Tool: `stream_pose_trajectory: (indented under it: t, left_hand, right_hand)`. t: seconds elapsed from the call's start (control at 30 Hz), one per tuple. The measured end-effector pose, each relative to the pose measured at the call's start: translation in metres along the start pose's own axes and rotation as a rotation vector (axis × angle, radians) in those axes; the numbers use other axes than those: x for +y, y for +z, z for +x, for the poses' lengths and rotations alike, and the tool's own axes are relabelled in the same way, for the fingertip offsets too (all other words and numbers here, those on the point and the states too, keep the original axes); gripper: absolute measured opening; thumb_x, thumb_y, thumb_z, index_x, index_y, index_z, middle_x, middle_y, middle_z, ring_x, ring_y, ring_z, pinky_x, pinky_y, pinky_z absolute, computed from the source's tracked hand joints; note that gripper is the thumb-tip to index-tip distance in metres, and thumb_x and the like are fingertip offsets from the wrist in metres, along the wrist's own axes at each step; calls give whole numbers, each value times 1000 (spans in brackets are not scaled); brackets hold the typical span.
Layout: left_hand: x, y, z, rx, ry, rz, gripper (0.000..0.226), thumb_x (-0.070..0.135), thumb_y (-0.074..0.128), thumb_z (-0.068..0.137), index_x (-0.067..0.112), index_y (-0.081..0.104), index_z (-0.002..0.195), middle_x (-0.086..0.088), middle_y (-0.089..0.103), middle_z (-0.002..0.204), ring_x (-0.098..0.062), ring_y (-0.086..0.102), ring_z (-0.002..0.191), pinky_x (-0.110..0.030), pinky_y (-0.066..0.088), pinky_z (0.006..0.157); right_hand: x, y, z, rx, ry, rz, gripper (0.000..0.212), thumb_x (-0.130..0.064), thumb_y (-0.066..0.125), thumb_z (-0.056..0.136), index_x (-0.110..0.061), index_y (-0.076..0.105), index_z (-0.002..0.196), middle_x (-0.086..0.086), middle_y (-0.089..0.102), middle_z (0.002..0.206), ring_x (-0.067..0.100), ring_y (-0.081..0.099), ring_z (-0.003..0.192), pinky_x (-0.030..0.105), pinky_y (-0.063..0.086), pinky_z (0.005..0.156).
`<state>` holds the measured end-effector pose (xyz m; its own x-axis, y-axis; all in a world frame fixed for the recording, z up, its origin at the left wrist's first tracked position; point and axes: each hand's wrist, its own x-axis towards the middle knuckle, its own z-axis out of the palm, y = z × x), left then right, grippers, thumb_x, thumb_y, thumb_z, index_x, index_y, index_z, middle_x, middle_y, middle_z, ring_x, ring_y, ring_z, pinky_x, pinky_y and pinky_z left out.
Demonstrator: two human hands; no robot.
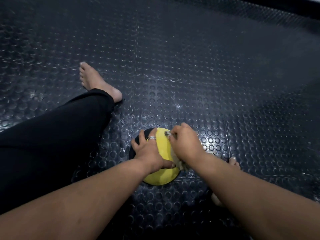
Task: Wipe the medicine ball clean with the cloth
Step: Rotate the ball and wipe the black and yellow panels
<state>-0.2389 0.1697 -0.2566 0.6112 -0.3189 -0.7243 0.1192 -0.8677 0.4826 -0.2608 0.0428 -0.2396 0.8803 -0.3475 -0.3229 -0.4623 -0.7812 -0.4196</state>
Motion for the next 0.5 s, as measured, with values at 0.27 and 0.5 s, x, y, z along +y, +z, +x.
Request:
stream_pose_trajectory:
  t: [0.27, 0.5]
  left_hand:
    - [4, -2, -7, -3, 12, 3, 134, 45, 90, 59, 41, -5, 153, -1, -18, 161, -41, -12, 146, -54, 16, 118]
    - [-12, -23, 5, 119, -36, -214, 120, 60, 83, 61, 33, 12, 154, -8, -2, 163, -40, 9, 147, -52, 19, 119]
  right_hand:
    - [42, 0, -12, 26, 316, 206, 19, -17, 61, 89, -16, 57, 70, 0, 53, 69, 18, 49, 68, 22, 33, 62]
    - [60, -2, -31, -28, 873, 1081, 15, -11, 56, 91, -7, 55, 77, 8, 56, 60, 18, 55, 41, 26, 50, 47]
